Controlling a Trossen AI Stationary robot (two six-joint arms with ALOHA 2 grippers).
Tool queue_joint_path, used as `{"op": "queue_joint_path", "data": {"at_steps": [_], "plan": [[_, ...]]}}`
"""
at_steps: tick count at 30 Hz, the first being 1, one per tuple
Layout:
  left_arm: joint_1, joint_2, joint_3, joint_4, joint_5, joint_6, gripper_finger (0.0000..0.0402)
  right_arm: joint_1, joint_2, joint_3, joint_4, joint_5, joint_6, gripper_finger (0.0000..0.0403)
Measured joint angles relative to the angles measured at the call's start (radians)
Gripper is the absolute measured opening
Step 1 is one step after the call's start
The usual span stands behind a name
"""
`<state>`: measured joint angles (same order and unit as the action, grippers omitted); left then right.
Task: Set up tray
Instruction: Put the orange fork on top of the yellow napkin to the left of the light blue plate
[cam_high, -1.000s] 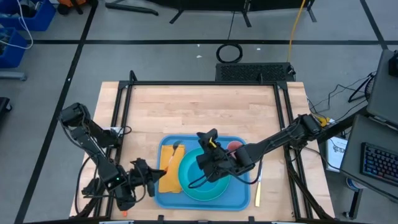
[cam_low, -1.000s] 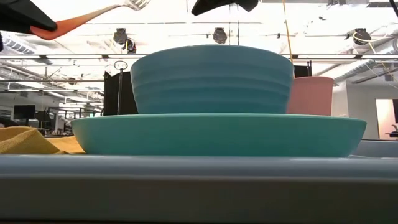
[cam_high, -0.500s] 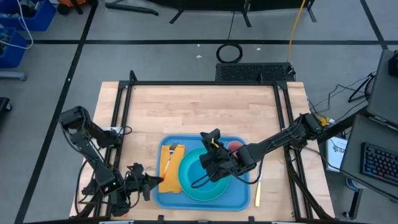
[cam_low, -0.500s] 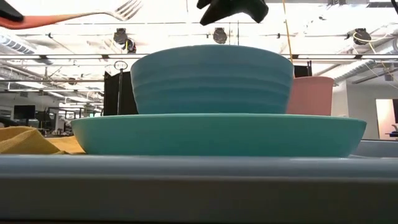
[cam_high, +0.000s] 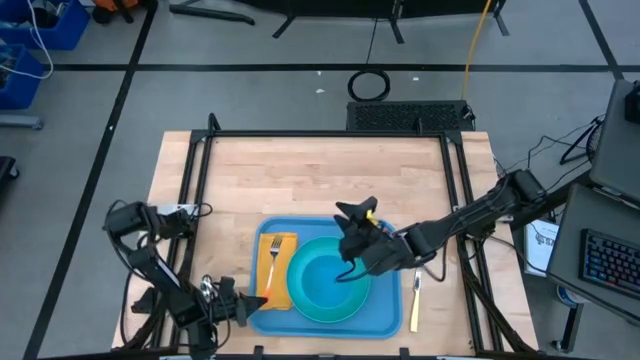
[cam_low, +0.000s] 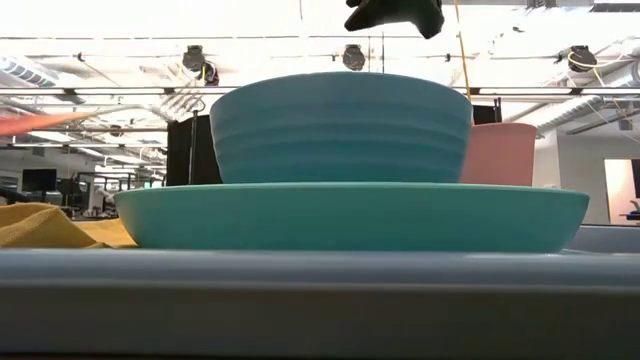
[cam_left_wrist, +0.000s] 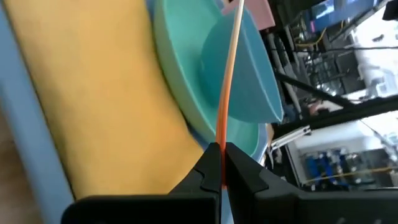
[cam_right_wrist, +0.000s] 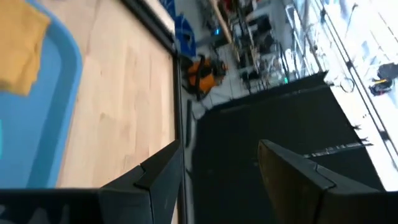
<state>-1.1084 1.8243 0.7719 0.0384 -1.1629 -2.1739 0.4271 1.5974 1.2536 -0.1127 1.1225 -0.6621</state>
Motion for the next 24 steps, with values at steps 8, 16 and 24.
{"op": "queue_joint_path", "data": {"at_steps": [8,16,24], "plan": [[0.001,0.036,0.0,0.011,-0.025,-0.1,0.0004,0.007,-0.073,-0.202,0.399,-0.051,-0.205,0.0201],[-0.014,0.031,0.002,-0.033,0.001,-0.211,0.0004,0.03,-0.072,-0.332,0.662,-0.053,-0.328,0.0201],[-0.015,-0.002,0.0,-0.097,0.047,-0.242,0.0004,0.042,-0.072,-0.357,0.735,-0.052,-0.39,0.0201]]}}
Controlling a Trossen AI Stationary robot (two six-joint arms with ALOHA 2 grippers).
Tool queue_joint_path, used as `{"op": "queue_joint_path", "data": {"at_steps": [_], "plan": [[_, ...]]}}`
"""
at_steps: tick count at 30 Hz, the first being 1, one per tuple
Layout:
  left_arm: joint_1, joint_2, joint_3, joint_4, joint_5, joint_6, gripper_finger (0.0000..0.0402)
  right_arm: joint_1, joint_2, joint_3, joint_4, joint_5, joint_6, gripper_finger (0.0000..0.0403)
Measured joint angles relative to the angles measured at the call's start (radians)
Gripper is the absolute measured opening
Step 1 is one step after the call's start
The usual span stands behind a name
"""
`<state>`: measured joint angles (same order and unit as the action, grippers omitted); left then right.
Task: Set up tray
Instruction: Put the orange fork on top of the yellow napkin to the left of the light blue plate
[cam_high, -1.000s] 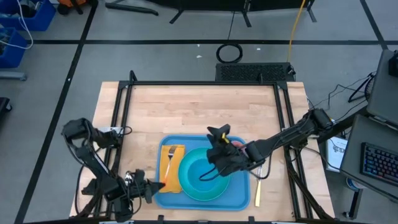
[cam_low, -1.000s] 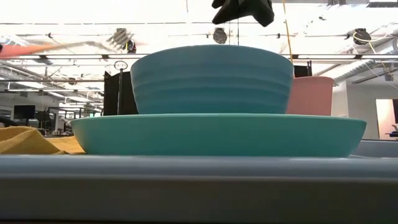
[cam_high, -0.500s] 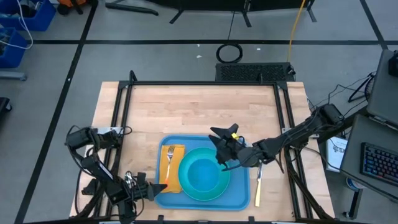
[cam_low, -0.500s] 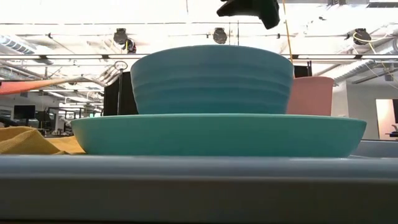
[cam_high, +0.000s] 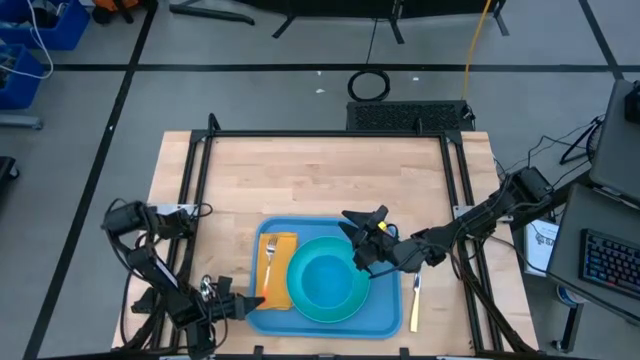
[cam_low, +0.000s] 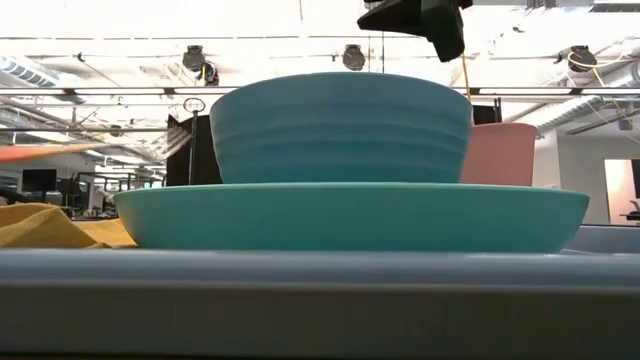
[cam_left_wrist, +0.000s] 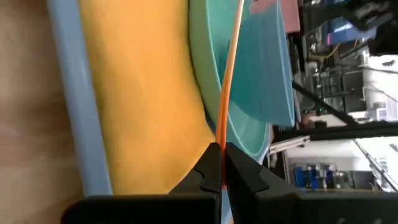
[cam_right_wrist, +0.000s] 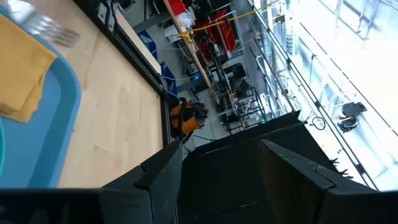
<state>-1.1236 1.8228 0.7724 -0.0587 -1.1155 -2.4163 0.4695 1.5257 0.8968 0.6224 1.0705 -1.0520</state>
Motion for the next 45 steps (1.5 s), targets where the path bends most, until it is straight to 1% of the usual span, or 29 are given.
{"op": "queue_joint_path", "data": {"at_steps": [1,4,7,11,16,20,24,27,29,34,39,45], "plan": [[0.0,-0.005,-0.001,-0.007,-0.01,0.0,0.0004,0.003,0.0,0.0,0.002,0.001,-0.003,0.0201],[0.012,-0.029,0.0,-0.035,0.039,-0.006,0.0004,0.004,0.0,0.0,0.006,-0.001,-0.008,0.0201],[0.027,-0.028,0.002,-0.046,0.043,-0.006,0.0004,0.004,0.0,0.0,0.006,-0.001,-0.008,0.0201],[0.055,-0.028,0.003,-0.047,0.122,-0.01,0.0004,0.005,0.0,0.0,0.006,-0.001,-0.008,0.0201],[0.074,-0.032,0.007,-0.054,0.128,-0.022,0.0004,0.004,0.0,0.0,0.006,-0.001,-0.016,0.0201],[0.091,-0.045,0.018,-0.089,0.185,-0.022,0.0004,0.004,0.0,0.0,0.002,-0.001,-0.027,0.0201],[0.105,-0.102,0.023,-0.163,0.213,-0.02,0.0004,0.004,0.0,0.0,-0.005,0.002,-0.017,0.0201],[0.12,-0.148,0.028,-0.273,0.281,-0.02,0.0004,0.004,0.0,-0.004,-0.028,0.01,0.006,0.0201],[0.126,-0.17,0.031,-0.283,0.318,-0.021,0.0004,0.004,0.0,-0.02,-0.027,0.033,0.0,0.0201],[0.129,-0.164,0.031,-0.274,0.328,-0.022,0.0004,0.004,0.0,-0.048,0.03,0.084,-0.052,0.0201],[0.132,-0.135,0.031,-0.269,0.35,-0.021,0.0004,0.004,0.0,-0.066,0.138,0.13,-0.125,0.0201],[0.126,-0.133,0.03,-0.305,0.342,-0.018,0.0004,0.004,0.0,-0.066,0.175,0.134,-0.149,0.0201]]}}
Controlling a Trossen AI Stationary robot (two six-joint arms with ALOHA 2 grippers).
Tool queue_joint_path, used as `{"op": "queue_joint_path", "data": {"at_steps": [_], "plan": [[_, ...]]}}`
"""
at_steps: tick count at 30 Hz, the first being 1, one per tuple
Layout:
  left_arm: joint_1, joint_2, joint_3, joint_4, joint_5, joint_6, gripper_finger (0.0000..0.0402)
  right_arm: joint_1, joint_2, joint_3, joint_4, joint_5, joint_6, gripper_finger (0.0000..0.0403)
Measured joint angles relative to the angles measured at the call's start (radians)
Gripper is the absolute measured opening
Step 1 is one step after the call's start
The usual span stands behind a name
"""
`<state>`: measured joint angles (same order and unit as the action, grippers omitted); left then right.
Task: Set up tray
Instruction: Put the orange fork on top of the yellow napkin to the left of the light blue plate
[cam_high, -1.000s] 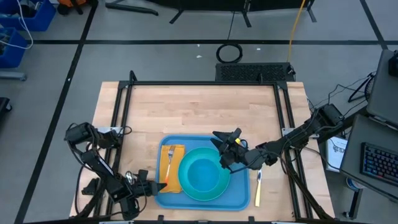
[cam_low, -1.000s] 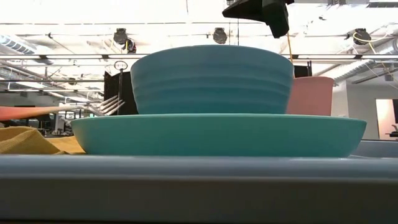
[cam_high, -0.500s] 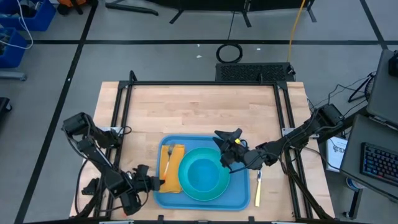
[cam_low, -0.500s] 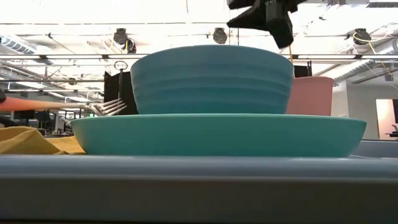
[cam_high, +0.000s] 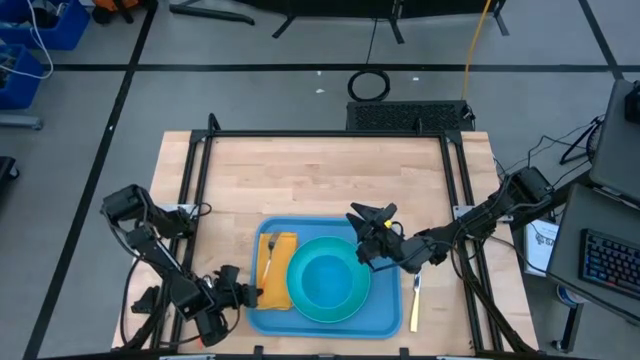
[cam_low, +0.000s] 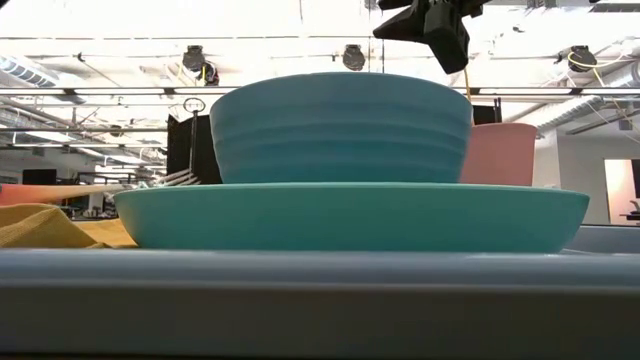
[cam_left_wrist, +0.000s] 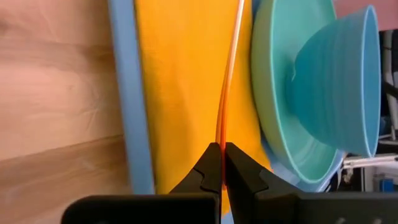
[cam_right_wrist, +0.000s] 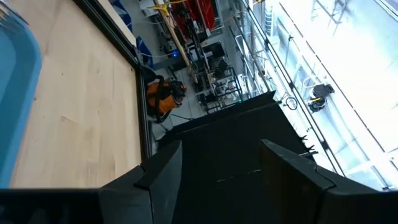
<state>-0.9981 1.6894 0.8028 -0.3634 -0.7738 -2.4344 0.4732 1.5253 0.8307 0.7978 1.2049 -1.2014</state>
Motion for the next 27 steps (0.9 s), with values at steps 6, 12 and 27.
{"op": "queue_joint_path", "data": {"at_steps": [6,12,27], "plan": [[0.0,0.029,0.0,0.018,0.005,-0.002,0.0004,0.0,0.0,0.0,0.0,0.0,-0.005,0.0201],[0.002,0.088,0.0,0.123,0.004,-0.003,0.0004,0.0,0.0,0.0,-0.001,-0.001,-0.004,0.0201],[0.002,0.118,0.055,-0.008,-0.021,0.001,0.0004,0.0,0.0,0.0,-0.002,-0.001,0.011,0.0201]]}}
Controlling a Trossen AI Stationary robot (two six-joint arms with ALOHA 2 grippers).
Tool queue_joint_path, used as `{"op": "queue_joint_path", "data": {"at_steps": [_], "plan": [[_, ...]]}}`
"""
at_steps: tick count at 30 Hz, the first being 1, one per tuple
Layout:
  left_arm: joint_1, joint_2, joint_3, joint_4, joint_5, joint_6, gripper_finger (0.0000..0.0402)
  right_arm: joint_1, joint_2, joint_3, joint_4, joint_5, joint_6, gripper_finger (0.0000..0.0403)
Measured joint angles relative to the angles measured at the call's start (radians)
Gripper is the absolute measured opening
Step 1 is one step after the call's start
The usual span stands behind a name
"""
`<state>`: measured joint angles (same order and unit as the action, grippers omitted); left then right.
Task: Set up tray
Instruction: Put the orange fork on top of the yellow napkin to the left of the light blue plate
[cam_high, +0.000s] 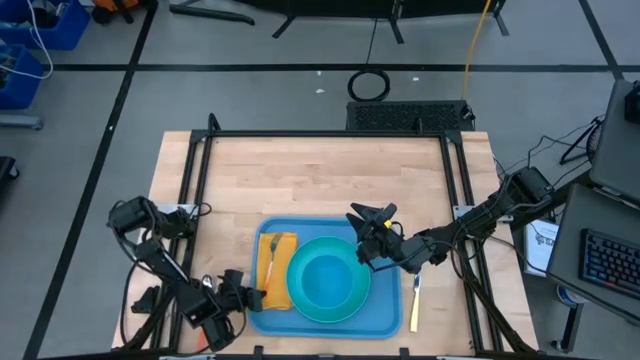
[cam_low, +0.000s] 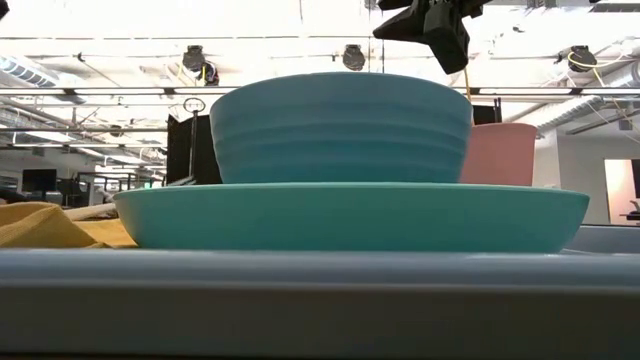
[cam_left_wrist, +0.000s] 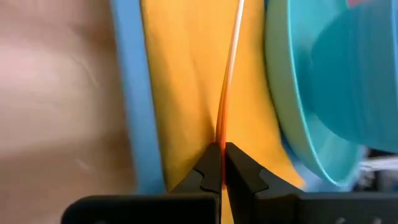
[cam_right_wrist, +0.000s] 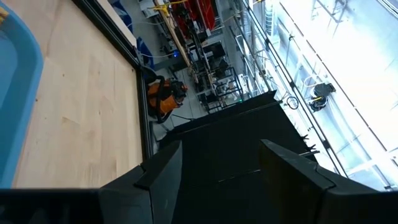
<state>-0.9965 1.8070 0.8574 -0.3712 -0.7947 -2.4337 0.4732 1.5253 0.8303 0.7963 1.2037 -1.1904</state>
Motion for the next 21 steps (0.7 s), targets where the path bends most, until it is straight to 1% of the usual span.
{"op": "queue_joint_path", "data": {"at_steps": [5,11,18,21], "plan": [[-0.008,-0.003,0.01,0.001,0.027,0.0,0.0004,0.0,0.0,0.0,-0.001,0.0,0.0,0.0201],[-0.001,-0.005,0.022,0.001,0.018,0.005,0.0004,0.006,0.0,0.0,-0.001,0.0,0.003,0.0201],[-0.007,-0.005,0.021,-0.036,0.045,0.004,0.0004,0.006,0.0,0.0,-0.006,0.0,0.003,0.0201],[-0.007,-0.005,0.021,-0.037,0.054,-0.005,0.0013,0.006,0.0,0.0,-0.006,0.0,0.002,0.0201]]}}
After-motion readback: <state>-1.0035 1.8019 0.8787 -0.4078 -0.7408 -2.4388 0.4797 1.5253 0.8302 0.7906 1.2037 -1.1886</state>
